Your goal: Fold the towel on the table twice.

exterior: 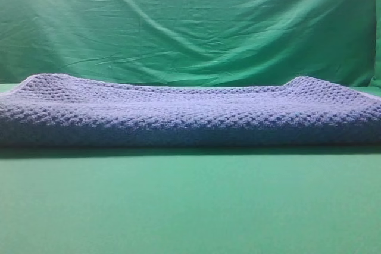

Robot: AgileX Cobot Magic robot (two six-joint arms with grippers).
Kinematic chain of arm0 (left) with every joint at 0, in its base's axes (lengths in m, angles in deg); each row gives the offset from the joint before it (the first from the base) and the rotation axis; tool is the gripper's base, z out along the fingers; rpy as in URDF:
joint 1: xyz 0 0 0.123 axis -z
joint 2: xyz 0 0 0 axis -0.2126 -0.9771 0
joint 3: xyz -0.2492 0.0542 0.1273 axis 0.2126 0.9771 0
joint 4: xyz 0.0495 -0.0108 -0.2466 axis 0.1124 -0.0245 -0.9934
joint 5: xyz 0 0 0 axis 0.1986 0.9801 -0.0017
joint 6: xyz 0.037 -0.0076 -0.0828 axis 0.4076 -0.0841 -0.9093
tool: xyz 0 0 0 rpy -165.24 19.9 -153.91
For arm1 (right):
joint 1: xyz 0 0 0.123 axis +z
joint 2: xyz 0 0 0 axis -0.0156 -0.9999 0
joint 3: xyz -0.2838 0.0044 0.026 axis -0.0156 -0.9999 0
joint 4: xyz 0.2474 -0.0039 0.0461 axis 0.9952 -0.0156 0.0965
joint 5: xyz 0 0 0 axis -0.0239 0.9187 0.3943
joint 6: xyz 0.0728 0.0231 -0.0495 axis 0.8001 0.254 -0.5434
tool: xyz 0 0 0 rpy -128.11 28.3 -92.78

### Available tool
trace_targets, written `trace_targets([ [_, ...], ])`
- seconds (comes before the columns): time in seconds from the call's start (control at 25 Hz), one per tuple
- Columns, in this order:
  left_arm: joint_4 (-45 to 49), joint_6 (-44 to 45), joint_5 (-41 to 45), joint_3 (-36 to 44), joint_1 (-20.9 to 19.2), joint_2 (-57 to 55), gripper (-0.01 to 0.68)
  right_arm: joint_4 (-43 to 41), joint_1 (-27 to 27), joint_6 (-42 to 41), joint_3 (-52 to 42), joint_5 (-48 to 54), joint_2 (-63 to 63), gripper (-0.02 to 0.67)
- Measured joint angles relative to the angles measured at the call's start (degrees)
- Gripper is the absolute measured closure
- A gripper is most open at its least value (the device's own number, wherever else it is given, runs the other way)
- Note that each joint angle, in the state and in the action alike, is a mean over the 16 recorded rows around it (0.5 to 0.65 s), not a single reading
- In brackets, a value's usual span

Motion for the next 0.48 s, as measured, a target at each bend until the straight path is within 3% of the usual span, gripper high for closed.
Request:
trace_targets([
  [0.48,0.0,0.0,0.0,0.0,-6.71,1.17,0.673,0.0,-11.2,0.0,0.0,0.0,0.0,0.649],
])
